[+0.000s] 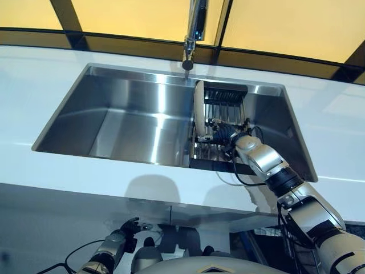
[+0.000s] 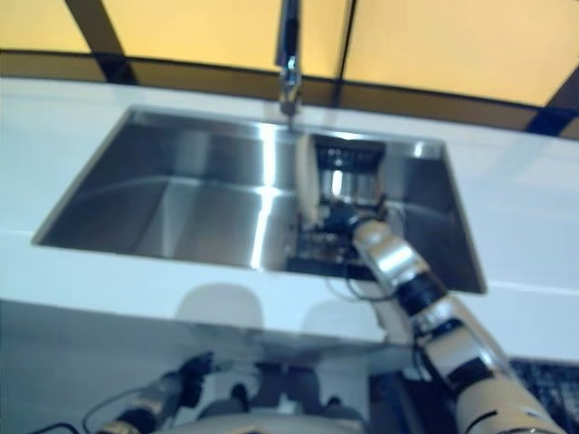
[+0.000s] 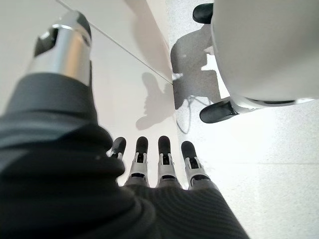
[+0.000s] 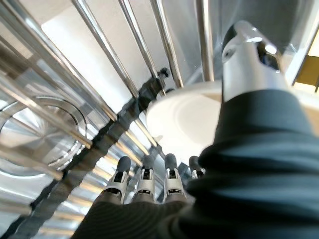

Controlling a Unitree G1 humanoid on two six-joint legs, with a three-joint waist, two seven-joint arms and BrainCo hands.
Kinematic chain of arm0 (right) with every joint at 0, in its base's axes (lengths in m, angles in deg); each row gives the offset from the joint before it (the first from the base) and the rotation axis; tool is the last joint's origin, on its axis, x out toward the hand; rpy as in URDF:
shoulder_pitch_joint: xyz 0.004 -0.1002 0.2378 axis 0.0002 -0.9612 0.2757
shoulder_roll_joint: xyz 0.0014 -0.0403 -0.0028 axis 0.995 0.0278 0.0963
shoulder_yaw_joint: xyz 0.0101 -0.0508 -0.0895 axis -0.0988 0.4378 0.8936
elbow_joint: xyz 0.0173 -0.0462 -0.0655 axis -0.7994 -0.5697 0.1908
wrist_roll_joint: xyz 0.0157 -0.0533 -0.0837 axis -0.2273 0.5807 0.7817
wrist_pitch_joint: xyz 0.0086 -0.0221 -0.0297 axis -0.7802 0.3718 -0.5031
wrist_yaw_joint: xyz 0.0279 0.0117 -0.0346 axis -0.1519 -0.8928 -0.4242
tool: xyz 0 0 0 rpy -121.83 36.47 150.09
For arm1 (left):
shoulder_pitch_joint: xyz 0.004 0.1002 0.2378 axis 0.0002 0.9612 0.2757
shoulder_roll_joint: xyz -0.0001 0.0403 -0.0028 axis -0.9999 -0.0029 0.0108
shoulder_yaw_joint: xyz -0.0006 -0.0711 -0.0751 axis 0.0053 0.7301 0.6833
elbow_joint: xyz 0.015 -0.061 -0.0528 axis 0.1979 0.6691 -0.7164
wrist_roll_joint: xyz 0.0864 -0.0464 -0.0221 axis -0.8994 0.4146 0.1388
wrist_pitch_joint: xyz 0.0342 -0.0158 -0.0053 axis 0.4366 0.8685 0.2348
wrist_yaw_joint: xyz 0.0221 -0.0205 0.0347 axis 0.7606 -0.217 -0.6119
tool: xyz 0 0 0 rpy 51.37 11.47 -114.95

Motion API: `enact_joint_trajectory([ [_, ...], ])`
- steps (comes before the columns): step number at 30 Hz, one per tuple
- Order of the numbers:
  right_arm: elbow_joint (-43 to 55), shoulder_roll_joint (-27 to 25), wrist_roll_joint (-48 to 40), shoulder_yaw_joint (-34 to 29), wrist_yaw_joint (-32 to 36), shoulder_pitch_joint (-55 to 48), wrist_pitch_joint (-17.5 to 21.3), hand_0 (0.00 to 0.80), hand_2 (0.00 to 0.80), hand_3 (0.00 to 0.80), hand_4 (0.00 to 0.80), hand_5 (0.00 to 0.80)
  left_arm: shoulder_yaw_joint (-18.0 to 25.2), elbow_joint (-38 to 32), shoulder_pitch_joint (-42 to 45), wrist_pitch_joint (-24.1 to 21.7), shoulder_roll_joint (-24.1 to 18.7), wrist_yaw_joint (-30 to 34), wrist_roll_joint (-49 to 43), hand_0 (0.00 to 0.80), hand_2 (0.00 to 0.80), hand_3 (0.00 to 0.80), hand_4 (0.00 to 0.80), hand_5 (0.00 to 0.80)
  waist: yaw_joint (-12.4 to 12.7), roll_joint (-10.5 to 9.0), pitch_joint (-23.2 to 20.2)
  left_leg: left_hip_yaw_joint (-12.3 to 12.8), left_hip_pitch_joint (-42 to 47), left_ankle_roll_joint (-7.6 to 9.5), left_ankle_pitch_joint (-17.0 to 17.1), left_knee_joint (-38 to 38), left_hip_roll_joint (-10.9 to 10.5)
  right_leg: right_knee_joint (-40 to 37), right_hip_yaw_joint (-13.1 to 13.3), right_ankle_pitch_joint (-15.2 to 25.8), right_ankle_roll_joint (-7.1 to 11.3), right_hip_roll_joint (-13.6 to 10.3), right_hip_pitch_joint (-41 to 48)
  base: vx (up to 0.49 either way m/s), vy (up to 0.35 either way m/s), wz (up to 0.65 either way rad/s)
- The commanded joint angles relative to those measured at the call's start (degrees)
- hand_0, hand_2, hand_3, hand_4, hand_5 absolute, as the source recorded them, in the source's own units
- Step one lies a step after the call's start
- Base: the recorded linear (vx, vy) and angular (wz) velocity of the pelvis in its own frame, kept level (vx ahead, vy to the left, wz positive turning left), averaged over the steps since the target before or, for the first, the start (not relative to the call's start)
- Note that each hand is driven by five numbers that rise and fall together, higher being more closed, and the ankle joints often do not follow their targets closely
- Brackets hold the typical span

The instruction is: Take plates into dishwasher

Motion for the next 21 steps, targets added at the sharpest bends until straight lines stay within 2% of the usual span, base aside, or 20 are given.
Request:
enact_joint_trajectory([
  [1, -2.33, 0.62, 1.28, -0.17, -1.33, 2.22, 3.23, 0.0, 0.0, 0.0, 0.0, 0.0, -2.12, 1.04, -2.05, -0.39, -0.02, -1.15, 2.0, 0.0, 0.0, 0.0, 0.0, 0.0, 2.91, -1.43, -0.31, 1.32, 0.43, 0.98, -3.76, 1.93, 0.8, 3.22, 1.7, -0.43, 2.57, -2.99, -2.19, 0.032, 0.034, 0.04],
  [10, -2.48, 1.01, -2.09, -0.79, -5.89, 4.47, 2.92, 0.0, 0.0, 0.0, 0.0, 0.0, -1.55, 0.81, -0.53, -1.14, -0.25, -1.87, 3.56, 0.0, 0.0, 0.0, 0.0, 0.0, 4.47, -1.65, 0.32, 0.38, -0.5, 0.77, -3.14, 1.35, 0.53, 3.14, 0.34, -0.11, 2.78, -3.47, -2.18, 0.012, 0.017, 0.08],
  [21, -3.71, -0.23, -5.87, -3.02, -11.27, 6.59, 1.62, 0.0, 0.0, 0.0, 0.0, 0.0, -1.59, 0.5, 2.05, -1.71, 0.43, -2.95, 5.89, 0.0, 0.0, 0.0, 0.0, 0.0, 5.36, -1.11, 0.27, 0.16, -0.57, 0.76, -3.05, 1.24, 0.6, 3.5, 0.1, -0.2, 2.94, -4.02, -1.92, 0.03, 0.036, 0.06],
])
